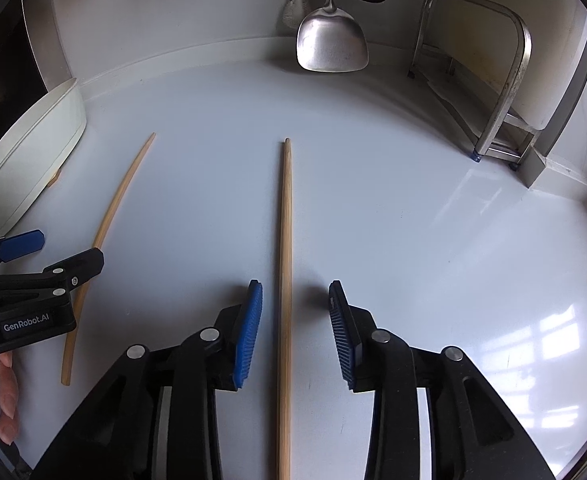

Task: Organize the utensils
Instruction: 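Move both open tools back over the last chopsticks on the counter, then close the left tool on one chopstick while the right tool grasps another, then lift and carry both held chopsticks into the white basin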

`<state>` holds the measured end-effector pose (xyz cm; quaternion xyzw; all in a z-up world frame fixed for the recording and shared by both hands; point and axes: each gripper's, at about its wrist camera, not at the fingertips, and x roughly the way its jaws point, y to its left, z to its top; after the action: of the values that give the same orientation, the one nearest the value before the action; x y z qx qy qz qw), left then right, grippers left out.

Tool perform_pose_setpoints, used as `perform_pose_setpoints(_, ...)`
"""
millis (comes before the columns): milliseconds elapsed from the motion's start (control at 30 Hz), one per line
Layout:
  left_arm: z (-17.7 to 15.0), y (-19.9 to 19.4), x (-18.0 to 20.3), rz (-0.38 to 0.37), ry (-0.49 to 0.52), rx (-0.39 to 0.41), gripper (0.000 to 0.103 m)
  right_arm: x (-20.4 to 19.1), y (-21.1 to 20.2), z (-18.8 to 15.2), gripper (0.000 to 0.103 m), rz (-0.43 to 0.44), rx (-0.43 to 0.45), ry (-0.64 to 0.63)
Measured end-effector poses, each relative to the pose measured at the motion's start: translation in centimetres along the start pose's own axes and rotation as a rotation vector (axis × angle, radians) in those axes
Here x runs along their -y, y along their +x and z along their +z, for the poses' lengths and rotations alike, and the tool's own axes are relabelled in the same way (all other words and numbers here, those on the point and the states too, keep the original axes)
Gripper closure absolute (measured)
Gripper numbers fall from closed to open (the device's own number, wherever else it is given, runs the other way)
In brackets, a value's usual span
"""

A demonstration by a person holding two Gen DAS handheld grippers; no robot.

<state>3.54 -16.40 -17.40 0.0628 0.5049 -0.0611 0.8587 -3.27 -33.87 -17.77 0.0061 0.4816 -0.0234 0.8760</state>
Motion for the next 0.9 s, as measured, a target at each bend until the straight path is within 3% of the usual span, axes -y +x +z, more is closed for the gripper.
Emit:
perform_pose_setpoints(267,0.1,0.0,0.2,-0.004,-0.002,0.001,0.011,-0.6,0.2,0.3,0.07,0.016,0.0,-0.03)
perform_pose_setpoints(467,0.0,-0.2,0.3,-0.04,-0.004,0.0,0.021,-0.6,0.2,0.1,0.071,0.015,0.02,-0.026)
perform_pose_setpoints(567,-0.3,-0.8,0.6,-0.046,0.009,0.007,0.036,-0.9,0.0,0.0,0.083,0.009,0.02,-0.033)
perform_pose_setpoints(633,-0.7,-1.2,0.8,-0.053,0.023,0.01,0.046,-1.2,-0.1,-0.1,0.086,-0.001,0.016,-0.041)
perform_pose_setpoints(700,-0.9,-1.6,1.0,-0.054,0.023,0.006,0.061,-1.3,0.0,0.0,0.097,-0.004,0.01,-0.043)
perform_pose_setpoints(733,-0.5,-1.4,1.3,-0.054,0.024,0.003,0.065,-1.4,0.0,0.1,0.097,-0.011,0.006,-0.043)
perform_pose_setpoints(800,-0.2,-1.4,1.8,-0.056,0.027,-0.01,0.094,-1.5,0.0,0.1,0.097,-0.009,0.001,-0.038)
perform_pose_setpoints(900,-0.2,-1.4,2.5,-0.039,0.05,-0.028,0.096,-1.5,0.0,0.2,0.097,0.003,-0.004,-0.028)
